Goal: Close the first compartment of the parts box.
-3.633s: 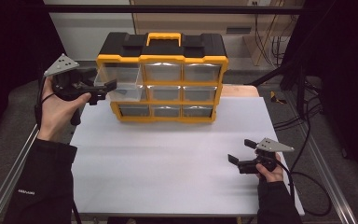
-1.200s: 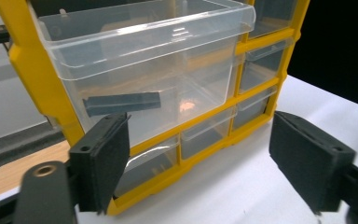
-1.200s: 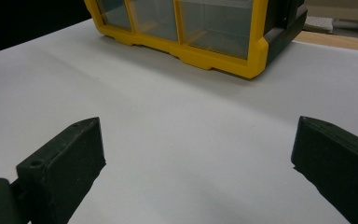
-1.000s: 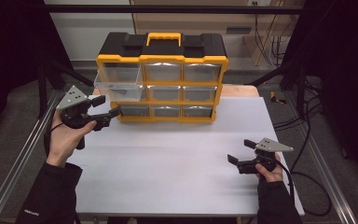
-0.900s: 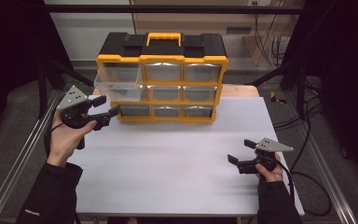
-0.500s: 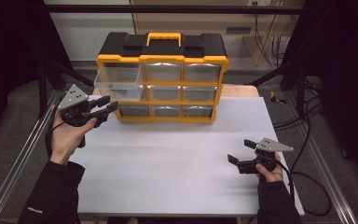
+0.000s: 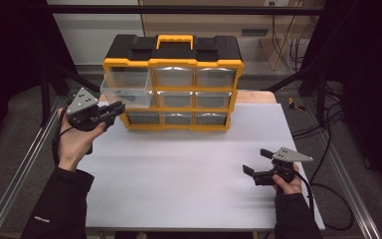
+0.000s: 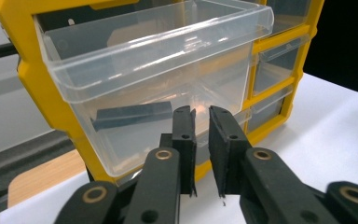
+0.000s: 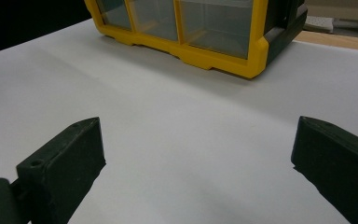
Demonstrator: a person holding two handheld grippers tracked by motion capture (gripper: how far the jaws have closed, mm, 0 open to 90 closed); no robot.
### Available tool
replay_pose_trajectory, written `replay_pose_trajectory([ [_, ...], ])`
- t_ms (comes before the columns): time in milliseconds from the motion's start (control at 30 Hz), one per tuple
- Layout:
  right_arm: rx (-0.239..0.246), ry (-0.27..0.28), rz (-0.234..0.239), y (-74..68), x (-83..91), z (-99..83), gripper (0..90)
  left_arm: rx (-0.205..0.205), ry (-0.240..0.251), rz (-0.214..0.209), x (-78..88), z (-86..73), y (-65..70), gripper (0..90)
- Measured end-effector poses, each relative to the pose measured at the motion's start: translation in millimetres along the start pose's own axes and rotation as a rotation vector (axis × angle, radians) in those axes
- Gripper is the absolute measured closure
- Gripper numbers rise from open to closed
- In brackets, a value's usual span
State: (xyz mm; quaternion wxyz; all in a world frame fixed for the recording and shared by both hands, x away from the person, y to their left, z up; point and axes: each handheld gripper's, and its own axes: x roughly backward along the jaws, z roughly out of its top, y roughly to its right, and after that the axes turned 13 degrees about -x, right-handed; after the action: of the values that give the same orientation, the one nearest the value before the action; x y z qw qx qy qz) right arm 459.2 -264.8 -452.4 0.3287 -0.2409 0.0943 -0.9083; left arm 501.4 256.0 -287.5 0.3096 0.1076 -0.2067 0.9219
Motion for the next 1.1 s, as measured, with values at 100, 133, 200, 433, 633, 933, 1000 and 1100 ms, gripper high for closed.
replay_pose_trajectory([
  [100, -0.001, 0.001, -0.001, -0.1, 0.2, 0.1, 2.8, -0.013, -0.001, 0.010, -1.9, 1.0, 0.2, 83.7],
  [133, -0.003, 0.001, -0.001, 0.0, 0.3, 0.1, 2.9, -0.015, -0.001, 0.009, -2.8, 1.2, 0.1, 84.3],
  [200, -0.002, 0.000, -0.002, 0.0, 0.2, 0.0, 2.8, -0.019, -0.002, 0.013, -4.2, 1.4, 0.0, 86.0],
  [433, -0.001, -0.001, -0.003, 0.0, 0.1, 0.0, 2.9, -0.031, -0.009, 0.025, -7.8, 1.8, -2.0, 89.5],
  [633, 0.005, 0.000, -0.005, 0.3, -0.6, -0.2, 2.8, -0.028, -0.011, 0.020, -11.6, 2.3, -4.0, 89.7],
  [933, 0.003, -0.002, -0.006, 0.4, -0.7, -0.4, 2.8, -0.036, 0.001, 0.025, -15.5, 3.2, -6.3, 89.6],
  [1000, 0.003, -0.002, -0.005, 0.4, -0.5, -0.3, 2.8, -0.034, 0.003, 0.023, -16.5, 3.3, -7.1, 89.7],
  [1100, 0.000, -0.001, -0.006, 0.8, -0.4, -0.1, 2.8, -0.034, 0.003, 0.022, -18.0, 3.5, -8.2, 89.6],
])
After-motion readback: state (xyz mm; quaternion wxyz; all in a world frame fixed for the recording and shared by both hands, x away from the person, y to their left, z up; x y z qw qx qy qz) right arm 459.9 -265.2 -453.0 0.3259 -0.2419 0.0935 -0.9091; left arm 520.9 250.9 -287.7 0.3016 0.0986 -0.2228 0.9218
